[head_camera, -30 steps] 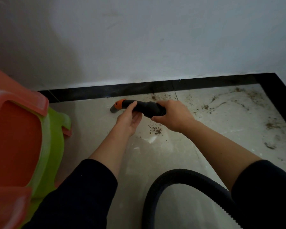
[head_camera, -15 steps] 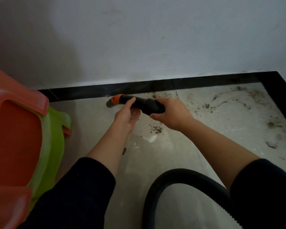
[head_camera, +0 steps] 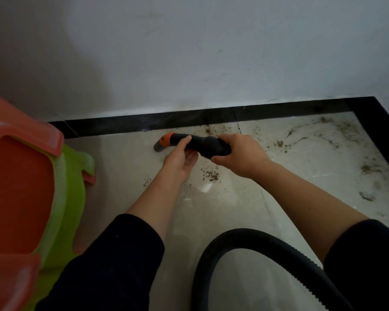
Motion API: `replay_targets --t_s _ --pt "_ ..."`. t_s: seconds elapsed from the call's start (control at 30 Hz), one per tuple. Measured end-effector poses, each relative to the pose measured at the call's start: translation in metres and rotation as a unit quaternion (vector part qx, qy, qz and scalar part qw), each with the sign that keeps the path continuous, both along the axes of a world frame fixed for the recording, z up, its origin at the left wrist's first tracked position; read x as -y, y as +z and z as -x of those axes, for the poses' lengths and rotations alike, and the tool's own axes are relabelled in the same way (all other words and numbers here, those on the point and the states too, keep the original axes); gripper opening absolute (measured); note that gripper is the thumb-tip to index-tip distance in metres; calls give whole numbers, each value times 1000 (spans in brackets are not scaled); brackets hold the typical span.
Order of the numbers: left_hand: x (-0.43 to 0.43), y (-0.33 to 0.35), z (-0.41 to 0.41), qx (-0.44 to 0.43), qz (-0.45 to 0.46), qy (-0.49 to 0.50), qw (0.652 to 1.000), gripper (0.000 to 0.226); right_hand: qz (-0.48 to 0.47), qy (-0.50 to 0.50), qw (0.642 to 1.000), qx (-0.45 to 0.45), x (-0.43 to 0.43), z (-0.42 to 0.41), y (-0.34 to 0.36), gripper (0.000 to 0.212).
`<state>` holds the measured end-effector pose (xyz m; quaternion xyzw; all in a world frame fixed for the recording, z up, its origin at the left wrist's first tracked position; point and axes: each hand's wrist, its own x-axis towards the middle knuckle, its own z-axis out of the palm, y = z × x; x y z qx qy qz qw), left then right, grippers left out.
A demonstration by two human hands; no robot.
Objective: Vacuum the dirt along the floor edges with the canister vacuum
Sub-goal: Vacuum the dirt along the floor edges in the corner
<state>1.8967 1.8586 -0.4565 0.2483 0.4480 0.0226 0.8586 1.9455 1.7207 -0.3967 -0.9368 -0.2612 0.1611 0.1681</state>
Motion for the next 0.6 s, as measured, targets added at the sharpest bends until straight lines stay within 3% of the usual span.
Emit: replay_targets --t_s 0.6 --pt "21 5 8 -4 -17 -36 999 12 -6 -17 1000 -5 22 7 0 39"
